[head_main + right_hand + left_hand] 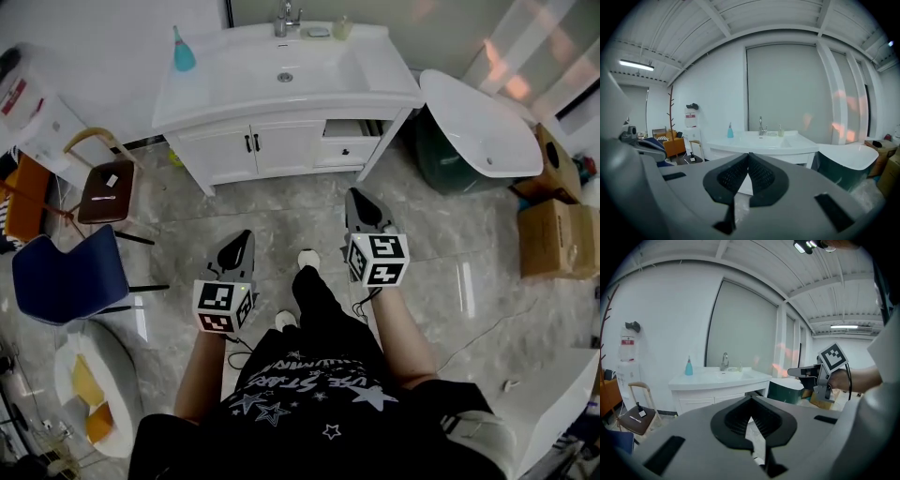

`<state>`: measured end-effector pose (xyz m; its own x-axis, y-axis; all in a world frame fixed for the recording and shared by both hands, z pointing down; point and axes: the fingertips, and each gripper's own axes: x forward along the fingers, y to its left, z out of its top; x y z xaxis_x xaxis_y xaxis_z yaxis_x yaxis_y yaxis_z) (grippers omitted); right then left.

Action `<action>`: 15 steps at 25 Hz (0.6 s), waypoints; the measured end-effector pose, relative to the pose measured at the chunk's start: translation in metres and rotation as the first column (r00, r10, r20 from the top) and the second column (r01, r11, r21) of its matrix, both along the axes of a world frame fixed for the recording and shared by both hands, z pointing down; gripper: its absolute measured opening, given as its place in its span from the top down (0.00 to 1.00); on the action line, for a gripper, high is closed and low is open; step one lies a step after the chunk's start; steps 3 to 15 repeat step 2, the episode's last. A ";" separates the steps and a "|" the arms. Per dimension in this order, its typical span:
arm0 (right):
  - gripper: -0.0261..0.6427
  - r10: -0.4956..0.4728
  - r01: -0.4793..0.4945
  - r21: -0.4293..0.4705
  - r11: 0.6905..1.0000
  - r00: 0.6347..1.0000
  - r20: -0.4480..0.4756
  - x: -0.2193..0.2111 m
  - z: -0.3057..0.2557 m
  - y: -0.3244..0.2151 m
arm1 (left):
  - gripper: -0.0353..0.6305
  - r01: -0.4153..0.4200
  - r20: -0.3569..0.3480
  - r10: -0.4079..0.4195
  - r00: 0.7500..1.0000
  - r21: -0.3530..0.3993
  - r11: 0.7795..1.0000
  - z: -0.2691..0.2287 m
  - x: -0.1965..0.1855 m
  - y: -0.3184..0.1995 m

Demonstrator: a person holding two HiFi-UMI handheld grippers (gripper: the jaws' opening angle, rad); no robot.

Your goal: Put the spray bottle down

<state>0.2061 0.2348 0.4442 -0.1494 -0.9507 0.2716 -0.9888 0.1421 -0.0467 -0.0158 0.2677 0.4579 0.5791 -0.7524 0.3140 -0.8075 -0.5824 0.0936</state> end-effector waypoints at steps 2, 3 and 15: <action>0.94 0.006 -0.006 0.005 1.000 1.000 -0.008 0.002 -0.002 0.012 | 0.92 -0.004 0.001 0.004 1.000 0.004 1.000 0.000 0.000 0.009; 0.94 0.006 -0.006 0.005 1.000 1.000 -0.008 0.002 -0.002 0.012 | 0.92 -0.004 0.001 0.004 1.000 0.004 1.000 0.000 0.000 0.009; 0.94 0.006 -0.006 0.005 1.000 1.000 -0.008 0.002 -0.002 0.012 | 0.92 -0.004 0.001 0.004 1.000 0.004 1.000 0.000 0.000 0.009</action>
